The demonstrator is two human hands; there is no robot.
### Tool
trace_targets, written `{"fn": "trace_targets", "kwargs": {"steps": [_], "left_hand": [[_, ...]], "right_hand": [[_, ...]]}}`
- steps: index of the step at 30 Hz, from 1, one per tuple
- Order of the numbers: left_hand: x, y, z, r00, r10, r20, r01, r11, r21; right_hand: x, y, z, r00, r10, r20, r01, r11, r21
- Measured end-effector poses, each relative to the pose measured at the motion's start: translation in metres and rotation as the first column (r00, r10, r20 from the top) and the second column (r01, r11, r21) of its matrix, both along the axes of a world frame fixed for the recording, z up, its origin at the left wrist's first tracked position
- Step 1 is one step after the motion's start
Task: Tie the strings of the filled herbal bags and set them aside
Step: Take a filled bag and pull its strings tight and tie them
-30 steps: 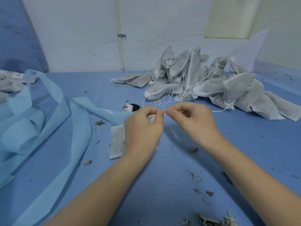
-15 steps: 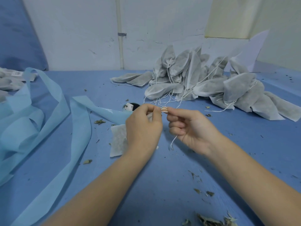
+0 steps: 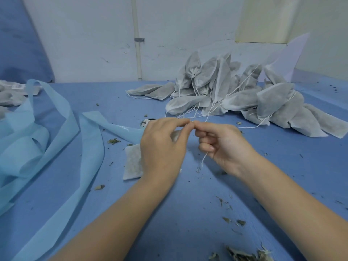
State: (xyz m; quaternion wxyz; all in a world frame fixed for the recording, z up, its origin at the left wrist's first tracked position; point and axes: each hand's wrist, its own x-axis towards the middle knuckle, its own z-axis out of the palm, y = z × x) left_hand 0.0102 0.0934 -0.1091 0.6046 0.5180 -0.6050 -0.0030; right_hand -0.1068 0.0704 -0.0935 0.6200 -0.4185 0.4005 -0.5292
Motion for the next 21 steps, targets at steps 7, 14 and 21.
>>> {"fn": "trace_targets", "kwargs": {"steps": [7,14,21], "left_hand": [[0.0082,-0.0051,-0.0056,0.96,0.095,0.263,-0.086,0.995,-0.047],[0.0013,-0.0036,-0.0004,0.988,-0.02,0.151,0.001,0.992,0.123],[-0.0007,-0.0063,-0.0021,0.987,-0.134,-0.09,0.154,0.949,0.275]], "right_hand": [[-0.0022,0.0047,-0.0023,0.873,-0.165,-0.459,0.007,0.945,-0.326],[-0.0053,0.0031,-0.0003,0.9,-0.174,-0.399,-0.004,0.914,-0.406],[0.0037,0.0018,-0.0094,0.948,-0.1,-0.303,-0.02,0.929,-0.369]]}}
